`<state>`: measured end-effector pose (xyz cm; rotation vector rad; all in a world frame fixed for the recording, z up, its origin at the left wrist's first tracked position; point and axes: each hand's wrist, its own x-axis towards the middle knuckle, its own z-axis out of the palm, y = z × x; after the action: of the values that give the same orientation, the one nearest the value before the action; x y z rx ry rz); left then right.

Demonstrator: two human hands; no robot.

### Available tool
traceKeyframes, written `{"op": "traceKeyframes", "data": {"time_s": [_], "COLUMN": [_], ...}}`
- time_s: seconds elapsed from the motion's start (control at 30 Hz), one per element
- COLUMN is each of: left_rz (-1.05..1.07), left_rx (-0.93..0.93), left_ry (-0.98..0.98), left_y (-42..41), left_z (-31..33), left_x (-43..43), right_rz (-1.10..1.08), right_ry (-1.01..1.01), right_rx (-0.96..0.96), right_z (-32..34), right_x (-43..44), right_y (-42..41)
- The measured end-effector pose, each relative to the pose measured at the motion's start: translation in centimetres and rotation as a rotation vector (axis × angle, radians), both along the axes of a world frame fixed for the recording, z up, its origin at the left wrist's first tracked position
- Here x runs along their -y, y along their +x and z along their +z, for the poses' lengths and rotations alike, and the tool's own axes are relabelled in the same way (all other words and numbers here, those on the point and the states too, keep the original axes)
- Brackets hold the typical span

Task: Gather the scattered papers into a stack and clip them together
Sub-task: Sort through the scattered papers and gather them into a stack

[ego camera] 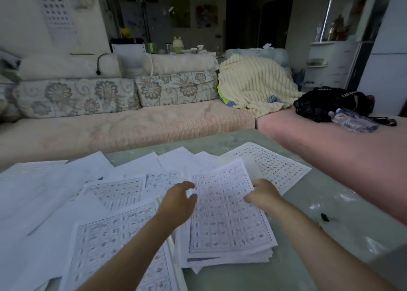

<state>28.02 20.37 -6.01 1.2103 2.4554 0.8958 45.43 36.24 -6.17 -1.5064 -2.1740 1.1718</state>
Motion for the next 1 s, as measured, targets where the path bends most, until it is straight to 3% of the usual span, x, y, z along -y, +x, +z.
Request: {"op": "traceKeyframes", "data": {"time_s": [0.1,0.2,0.37,0.5,0.6,0.7,0.83,1.0], "left_rz": [0.142,0.163,0.251,0.255,0.202,0.164,0.095,0.04], "left_rx": [0.127,0.222,0.308,0.54,0.487,0.504,0.592,0.659], "left_ry": [-0.129,-0.124,-0.082,-0.059,-0.075,0.124,0.444,0.673], "left_y": [-0.8,-0.6,-1.1,-1.6,-1.4,-0.9,-0.2,1.3], "left_z": [-0.6,-0.6,0.6,0.7,0.3,0.8,2.5,5.8], "left_x": [0.7,0.5,-0.6,-1.5,-2.3,-2.5,-1.9,-0.9], "right_rz": [0.012,-0.042,-0.103,-0.145,-0.15,-0.114,-0.105,-0.041], "right_ry": [0.037,0.002,-0.144,-0.153,-0.176,-0.18,-0.072,0.1], "right_rx": [0.084,0.178,0.002,-0.033,-0.052,-0.107,-0.329,-0.566], "right_z": [-0.6,-0.6,-1.0,-1.1,-1.2,-0.8,0.9,4.3], "right_x": [1.8,3.0,2.0,0.5,-0.3,-0.6,-0.9,0.4], "right_y": [-0.3,-1.4,-2.2,-1.3,-0.4,0.5,1.2,1.8]}}
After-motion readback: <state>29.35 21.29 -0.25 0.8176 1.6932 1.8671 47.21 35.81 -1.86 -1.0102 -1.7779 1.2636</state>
